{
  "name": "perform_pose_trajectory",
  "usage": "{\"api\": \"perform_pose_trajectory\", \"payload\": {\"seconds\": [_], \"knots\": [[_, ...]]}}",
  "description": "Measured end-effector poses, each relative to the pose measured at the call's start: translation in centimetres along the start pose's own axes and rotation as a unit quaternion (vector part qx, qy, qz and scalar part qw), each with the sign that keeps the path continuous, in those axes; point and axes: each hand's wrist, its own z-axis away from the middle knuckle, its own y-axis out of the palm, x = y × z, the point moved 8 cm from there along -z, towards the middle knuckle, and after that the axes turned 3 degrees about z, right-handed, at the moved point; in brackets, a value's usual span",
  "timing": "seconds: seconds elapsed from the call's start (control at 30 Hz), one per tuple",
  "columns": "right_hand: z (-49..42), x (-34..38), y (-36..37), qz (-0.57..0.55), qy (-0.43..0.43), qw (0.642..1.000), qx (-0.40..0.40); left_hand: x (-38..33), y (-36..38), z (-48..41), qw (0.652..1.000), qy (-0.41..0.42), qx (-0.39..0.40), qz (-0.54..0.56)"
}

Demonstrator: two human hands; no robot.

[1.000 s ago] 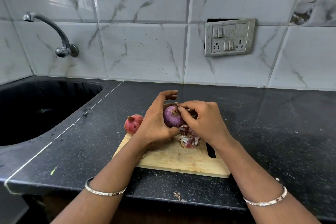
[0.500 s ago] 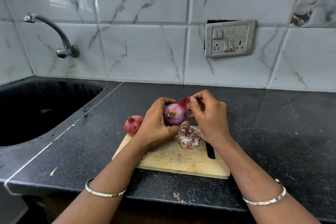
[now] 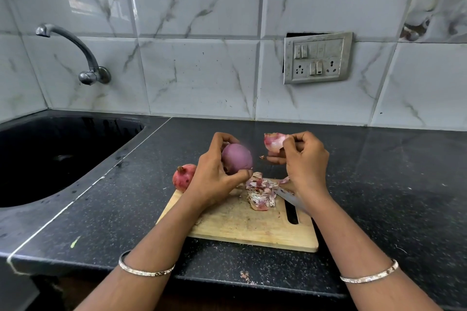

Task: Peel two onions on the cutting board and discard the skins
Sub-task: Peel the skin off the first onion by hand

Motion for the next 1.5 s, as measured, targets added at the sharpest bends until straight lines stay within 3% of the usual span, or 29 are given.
{"api": "perform_pose_trajectory", "payload": {"seconds": [0.1,0.27,0.37,0.5,0.7,1.0,1.5], "knots": [[-0.1,0.2,-0.3,0.084,-0.012,0.996,-0.002,0.0,0.0,-0.1,1.000,0.003,-0.002,0.014],[0.8,2.0,0.9,0.227,-0.120,0.966,0.030,0.4,0.1,-0.1,0.998,-0.014,-0.008,0.061],[0.9,2.3,1.4,0.161,-0.134,0.975,0.070,1.2,0.2,-0.1,0.986,-0.062,-0.009,0.155],[1.2,2.8,2.3,0.048,-0.134,0.980,0.140,1.4,1.0,0.1,0.930,-0.133,0.003,0.342],[1.8,2.6,3.8,-0.002,-0.119,0.973,0.198,1.9,1.5,0.0,0.872,-0.195,-0.012,0.449],[2.2,3.1,4.0,-0.030,-0.141,0.967,0.209,1.7,2.2,0.5,0.887,-0.223,0.045,0.403],[3.4,2.7,5.9,-0.008,-0.136,0.925,0.355,1.1,2.4,1.3,0.913,-0.247,0.064,0.319]]}}
